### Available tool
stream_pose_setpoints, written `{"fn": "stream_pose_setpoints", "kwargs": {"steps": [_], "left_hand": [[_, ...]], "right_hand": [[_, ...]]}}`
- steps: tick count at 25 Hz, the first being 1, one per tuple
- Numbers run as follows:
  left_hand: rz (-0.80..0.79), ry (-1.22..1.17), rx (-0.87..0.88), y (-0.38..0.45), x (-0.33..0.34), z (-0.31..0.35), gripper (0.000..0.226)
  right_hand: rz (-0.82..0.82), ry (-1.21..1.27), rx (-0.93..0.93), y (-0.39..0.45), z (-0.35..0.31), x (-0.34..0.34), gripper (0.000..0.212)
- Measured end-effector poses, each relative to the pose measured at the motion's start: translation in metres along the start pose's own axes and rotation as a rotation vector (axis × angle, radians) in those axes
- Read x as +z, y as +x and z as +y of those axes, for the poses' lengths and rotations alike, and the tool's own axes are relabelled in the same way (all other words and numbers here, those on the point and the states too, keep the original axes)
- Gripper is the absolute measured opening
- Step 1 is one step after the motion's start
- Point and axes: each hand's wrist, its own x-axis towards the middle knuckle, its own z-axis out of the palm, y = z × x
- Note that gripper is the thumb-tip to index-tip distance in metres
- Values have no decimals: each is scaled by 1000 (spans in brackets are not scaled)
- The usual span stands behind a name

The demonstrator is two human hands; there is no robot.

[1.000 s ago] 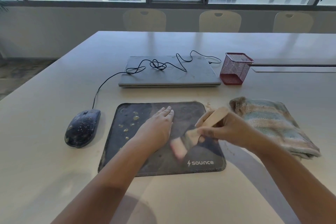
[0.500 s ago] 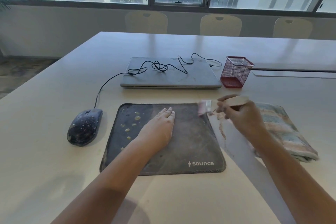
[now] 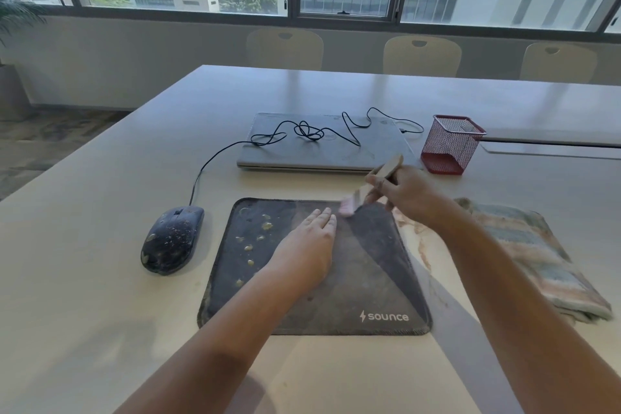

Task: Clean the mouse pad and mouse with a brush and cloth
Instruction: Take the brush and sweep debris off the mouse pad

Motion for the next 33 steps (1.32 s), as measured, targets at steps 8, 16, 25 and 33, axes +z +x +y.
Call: {"fn": "stream_pose_setpoints", "kwargs": {"steps": [8, 16, 25, 33], "left_hand": [[-20, 17, 1, 1, -3, 0, 52], [-27, 28, 10, 3, 0, -3, 52], [-29, 22, 2, 4, 1, -3, 52], [-25, 10, -1, 3, 1, -4, 53]], "right_hand": [[26, -24, -71, -7, -11, -26, 13], [-7, -91, 17, -4, 0, -27, 19], [21, -197, 94, -10, -14, -25, 20], [84, -176, 138, -13, -10, -38, 23]]}}
